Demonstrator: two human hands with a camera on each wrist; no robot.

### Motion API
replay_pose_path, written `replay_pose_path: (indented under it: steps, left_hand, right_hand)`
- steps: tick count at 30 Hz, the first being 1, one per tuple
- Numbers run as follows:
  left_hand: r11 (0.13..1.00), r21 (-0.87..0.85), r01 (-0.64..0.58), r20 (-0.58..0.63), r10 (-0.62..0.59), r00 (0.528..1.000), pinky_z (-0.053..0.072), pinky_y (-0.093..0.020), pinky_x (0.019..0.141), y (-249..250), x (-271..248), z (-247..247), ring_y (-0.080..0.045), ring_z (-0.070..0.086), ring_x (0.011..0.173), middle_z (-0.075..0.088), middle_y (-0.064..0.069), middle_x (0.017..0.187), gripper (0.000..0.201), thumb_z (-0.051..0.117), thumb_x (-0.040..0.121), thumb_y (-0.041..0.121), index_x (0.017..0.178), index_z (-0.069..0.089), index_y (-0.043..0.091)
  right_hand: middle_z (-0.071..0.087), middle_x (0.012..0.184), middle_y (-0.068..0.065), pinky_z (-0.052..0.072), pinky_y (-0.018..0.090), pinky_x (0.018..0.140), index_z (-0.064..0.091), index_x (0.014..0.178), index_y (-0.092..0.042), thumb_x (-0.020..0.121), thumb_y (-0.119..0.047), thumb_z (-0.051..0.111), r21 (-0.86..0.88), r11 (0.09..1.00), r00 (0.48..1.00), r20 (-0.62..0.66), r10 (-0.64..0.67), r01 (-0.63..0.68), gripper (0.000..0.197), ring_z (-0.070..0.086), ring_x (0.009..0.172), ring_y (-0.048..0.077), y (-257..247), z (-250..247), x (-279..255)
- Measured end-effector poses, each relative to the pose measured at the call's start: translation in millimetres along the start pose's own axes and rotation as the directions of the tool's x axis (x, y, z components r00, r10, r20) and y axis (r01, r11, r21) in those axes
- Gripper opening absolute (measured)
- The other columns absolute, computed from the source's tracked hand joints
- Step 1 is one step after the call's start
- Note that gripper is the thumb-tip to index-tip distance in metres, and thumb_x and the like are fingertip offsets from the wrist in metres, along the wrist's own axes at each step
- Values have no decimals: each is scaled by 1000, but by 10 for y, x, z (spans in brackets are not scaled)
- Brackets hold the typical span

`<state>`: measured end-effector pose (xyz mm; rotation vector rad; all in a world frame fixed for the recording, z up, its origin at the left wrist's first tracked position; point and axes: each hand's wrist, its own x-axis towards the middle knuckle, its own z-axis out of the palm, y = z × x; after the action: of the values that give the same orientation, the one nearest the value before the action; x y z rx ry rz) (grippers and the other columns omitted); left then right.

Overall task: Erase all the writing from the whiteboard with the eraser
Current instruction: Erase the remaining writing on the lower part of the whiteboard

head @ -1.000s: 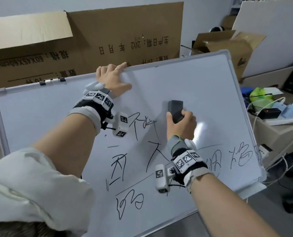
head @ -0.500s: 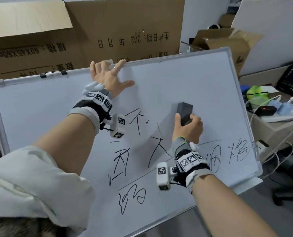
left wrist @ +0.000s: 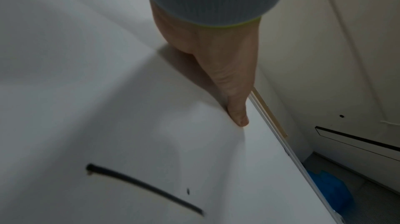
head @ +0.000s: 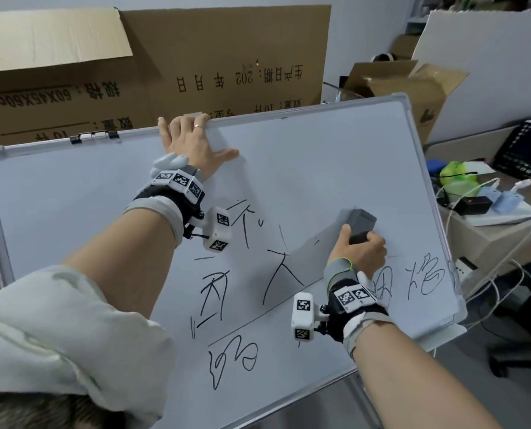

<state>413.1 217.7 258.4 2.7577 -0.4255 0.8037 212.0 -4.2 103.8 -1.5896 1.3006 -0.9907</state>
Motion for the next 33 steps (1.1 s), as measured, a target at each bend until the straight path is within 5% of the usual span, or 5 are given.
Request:
replay_pose_path:
  steps: [11, 20, 28, 30, 33]
  left_hand:
    - [989, 20, -145, 189, 139, 972, 22, -43, 113, -298, 82, -377, -30, 37, 131, 47, 1, 141, 84, 61, 77, 71, 148, 32, 38]
    - [991, 130, -30, 6, 29, 1000, -1, -52, 121, -981, -243, -454, -25, 31, 139, 45, 1, 141, 89, 49, 72, 84, 141, 38, 29]
    - [998, 60, -34, 98, 28, 995, 5, -52, 120, -1067, -207, -532, -27, 30, 140, 43, 2, 146, 85, 65, 74, 69, 145, 36, 32]
    - [998, 50, -45, 69, 41, 997, 5, -51, 120, -1049, -226, -530, -27, 31, 139, 44, 2, 145, 84, 65, 74, 70, 144, 37, 32]
    - [999, 32, -38, 42, 37, 998, 3, -50, 121, -1035, -269, -518, -26, 30, 140, 43, 3, 145, 85, 65, 75, 69, 145, 37, 30]
  right_hand:
    - [58, 106, -6, 46, 34, 66, 55, 106, -27, 69, -52, 72, 203, 801, 702, 393, -594, 564, 48, 48, 106, 18, -833, 516, -1205]
    - [57, 106, 4, 50, 41, 67, 52, 105, -18, 72, -51, 71, 154, 886, 856, 232, -463, 437, 50, 49, 103, 26, -853, 509, -1050]
    - [57, 98, -8, 43, 31, 70, 59, 100, -27, 68, -49, 76, 369, 637, 406, 535, -741, 677, 43, 47, 96, 16, -789, 546, -1927]
    - [59, 98, -8, 43, 30, 70, 60, 100, -29, 68, -51, 75, 345, 640, 438, 506, -743, 687, 42, 48, 96, 16, -803, 506, -1811]
    - [62, 104, -1, 47, 38, 81, 59, 104, -25, 70, -52, 73, 269, 802, 704, 385, -597, 533, 45, 53, 101, 23, -840, 455, -1320]
